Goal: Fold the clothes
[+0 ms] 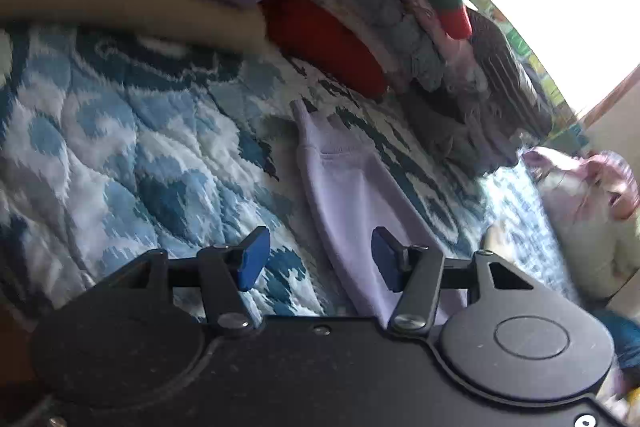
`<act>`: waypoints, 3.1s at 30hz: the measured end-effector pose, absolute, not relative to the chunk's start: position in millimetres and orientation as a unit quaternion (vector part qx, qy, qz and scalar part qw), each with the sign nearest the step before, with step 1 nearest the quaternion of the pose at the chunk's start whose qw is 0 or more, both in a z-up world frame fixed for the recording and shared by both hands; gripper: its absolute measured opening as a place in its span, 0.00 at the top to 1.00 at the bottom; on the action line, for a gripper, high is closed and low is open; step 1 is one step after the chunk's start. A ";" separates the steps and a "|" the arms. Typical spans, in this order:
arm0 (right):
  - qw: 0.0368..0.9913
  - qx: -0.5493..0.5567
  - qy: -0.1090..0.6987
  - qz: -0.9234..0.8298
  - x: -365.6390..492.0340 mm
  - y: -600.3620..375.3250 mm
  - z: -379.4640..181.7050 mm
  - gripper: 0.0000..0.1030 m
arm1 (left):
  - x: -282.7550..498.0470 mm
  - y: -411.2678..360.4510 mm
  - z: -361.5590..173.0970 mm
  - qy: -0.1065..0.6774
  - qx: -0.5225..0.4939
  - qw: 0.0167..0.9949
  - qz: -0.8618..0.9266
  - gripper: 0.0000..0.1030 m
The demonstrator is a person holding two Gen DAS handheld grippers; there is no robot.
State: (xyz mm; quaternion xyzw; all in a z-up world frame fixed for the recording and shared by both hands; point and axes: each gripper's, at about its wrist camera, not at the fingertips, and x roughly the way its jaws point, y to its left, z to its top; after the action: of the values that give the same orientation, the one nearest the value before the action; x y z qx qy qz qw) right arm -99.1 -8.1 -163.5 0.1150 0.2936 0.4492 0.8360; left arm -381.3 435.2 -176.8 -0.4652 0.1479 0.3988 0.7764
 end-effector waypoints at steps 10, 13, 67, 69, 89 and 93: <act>0.831 0.083 0.302 0.460 -106.9 14.8 -166.3 0.41 | -359.4 471.7 -197.1 0.105 -0.490 0.786 0.362 0.85; 0.830 0.078 0.306 0.459 -106.6 15.8 -168.0 0.41 | -357.2 474.5 -202.0 0.098 -0.500 0.784 0.354 1.00; 0.756 0.364 0.387 0.383 -16.6 9.5 -217.8 0.48 | -277.7 221.6 -154.5 0.300 0.024 0.945 0.129 0.45; 0.757 0.368 0.381 0.382 -14.1 12.4 -217.4 0.72 | -279.8 219.2 -160.0 0.301 0.035 0.943 0.134 0.45; 0.781 0.338 0.243 0.466 -34.4 -32.6 -153.5 0.95 | -264.3 182.2 -190.1 0.306 0.225 0.913 0.151 0.98; 0.779 0.362 0.243 0.451 -28.4 -49.1 -157.3 0.95 | -261.3 176.6 -189.4 0.305 0.230 0.914 0.138 0.98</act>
State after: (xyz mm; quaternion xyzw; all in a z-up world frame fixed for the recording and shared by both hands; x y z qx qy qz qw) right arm -28.4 -49.1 -157.3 0.3624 0.2426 0.4508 0.7789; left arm -261.3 176.6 -189.4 0.2299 0.3052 0.1384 0.9137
